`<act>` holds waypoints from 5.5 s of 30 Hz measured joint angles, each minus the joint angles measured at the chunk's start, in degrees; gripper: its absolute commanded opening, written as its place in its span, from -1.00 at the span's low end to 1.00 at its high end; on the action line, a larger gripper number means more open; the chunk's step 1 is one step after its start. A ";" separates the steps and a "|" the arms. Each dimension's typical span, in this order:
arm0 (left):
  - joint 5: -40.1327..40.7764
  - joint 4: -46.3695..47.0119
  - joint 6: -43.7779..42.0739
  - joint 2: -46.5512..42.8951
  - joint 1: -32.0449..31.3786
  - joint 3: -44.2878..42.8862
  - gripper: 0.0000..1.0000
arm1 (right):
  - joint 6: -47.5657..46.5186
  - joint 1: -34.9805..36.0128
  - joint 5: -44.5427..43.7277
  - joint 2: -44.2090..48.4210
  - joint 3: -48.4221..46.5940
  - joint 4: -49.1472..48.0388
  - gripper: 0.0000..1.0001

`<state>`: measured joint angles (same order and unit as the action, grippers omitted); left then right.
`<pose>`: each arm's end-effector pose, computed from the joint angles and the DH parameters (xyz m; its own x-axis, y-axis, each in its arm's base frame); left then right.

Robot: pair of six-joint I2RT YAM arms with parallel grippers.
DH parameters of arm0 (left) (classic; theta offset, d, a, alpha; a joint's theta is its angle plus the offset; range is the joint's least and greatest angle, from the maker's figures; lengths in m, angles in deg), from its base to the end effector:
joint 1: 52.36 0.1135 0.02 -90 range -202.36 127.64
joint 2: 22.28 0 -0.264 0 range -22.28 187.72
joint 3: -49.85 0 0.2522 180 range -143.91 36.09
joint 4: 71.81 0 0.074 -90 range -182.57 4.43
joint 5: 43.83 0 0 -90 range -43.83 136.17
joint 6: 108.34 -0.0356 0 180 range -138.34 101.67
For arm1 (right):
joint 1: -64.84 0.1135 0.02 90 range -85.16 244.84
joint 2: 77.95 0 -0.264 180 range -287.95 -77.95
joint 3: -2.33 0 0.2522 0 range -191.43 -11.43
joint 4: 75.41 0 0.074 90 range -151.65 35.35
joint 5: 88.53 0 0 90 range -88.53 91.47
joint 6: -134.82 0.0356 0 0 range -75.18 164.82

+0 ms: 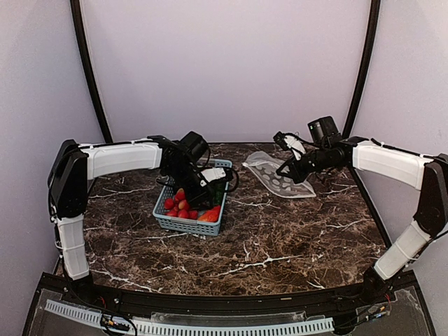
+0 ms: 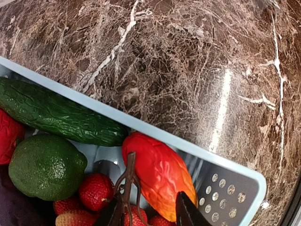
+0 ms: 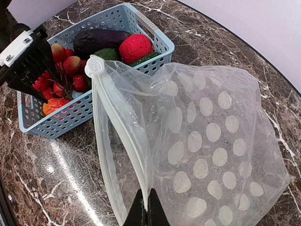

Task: Place the food in the zip-top bag and seal the zipper
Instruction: Pick up the fake fruit from the bin, then place the fake fruit in the zipper food storage bag.

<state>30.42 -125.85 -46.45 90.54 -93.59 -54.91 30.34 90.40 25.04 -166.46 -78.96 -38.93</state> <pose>0.3116 -0.2859 0.2258 -0.2424 0.8154 -0.5258 0.9569 0.2902 0.0089 0.3010 0.1597 0.2720 -0.4394 -0.4642 -0.7691 -0.7913 0.6053 0.0867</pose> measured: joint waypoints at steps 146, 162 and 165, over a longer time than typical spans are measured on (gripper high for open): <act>21.79 110.25 45.40 8.68 -14.99 9.38 0.49 | 18.69 -3.89 6.19 1.99 -18.18 12.92 -1.00; 22.69 89.44 38.25 -2.21 -15.23 10.36 0.97 | 19.71 -4.22 13.40 0.09 -18.16 9.81 -1.00; 23.63 86.31 38.23 0.07 -15.26 10.36 0.98 | 19.78 -4.24 13.90 0.09 -18.16 9.81 -1.00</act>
<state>54.05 -39.53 -8.23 90.60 -108.85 -44.55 50.12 86.16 38.94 -166.37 -97.12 -29.12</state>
